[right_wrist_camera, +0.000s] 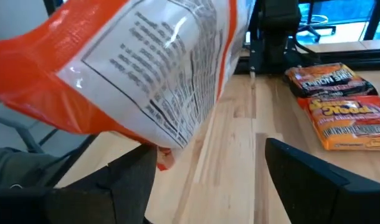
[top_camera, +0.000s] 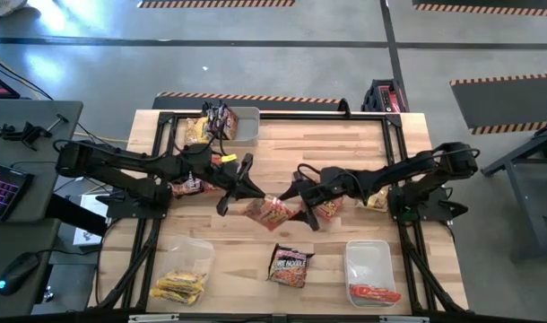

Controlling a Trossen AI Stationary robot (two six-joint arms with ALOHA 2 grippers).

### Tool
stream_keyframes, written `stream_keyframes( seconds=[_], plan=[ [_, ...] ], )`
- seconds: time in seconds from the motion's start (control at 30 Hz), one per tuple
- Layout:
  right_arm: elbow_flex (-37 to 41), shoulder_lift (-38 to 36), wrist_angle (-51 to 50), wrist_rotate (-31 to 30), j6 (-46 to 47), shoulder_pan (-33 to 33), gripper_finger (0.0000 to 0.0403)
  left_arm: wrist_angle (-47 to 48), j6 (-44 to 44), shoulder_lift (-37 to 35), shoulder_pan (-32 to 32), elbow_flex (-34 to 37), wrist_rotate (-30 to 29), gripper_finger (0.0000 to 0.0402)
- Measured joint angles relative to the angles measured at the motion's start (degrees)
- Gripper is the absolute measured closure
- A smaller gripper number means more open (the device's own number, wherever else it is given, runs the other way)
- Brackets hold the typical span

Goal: Sort Maruchan noodles
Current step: Put the bottom orange noodle pack into the white bin

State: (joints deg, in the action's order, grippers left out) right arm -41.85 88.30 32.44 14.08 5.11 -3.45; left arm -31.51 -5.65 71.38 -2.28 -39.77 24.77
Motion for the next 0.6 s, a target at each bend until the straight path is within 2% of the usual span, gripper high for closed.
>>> stream_keyframes(
  seconds=[0.37, 0.47, 0.6],
  plan=[
    [0.02, -3.57, -11.62, -1.76, -4.00, 2.76, 0.0121, -1.29, 1.38, -0.18, 0.00, 0.07, 0.02, 0.0401],
    [0.42, -1.48, -6.79, -0.90, -5.01, 2.72, 0.0121, -1.26, 1.68, -0.18, 0.00, 0.07, 0.12, 0.0401],
    [4.06, 1.41, 7.34, 0.03, -3.35, 2.96, 0.0121, -1.35, 1.88, -0.18, 0.00, 0.05, 0.13, 0.0401]
  ],
)
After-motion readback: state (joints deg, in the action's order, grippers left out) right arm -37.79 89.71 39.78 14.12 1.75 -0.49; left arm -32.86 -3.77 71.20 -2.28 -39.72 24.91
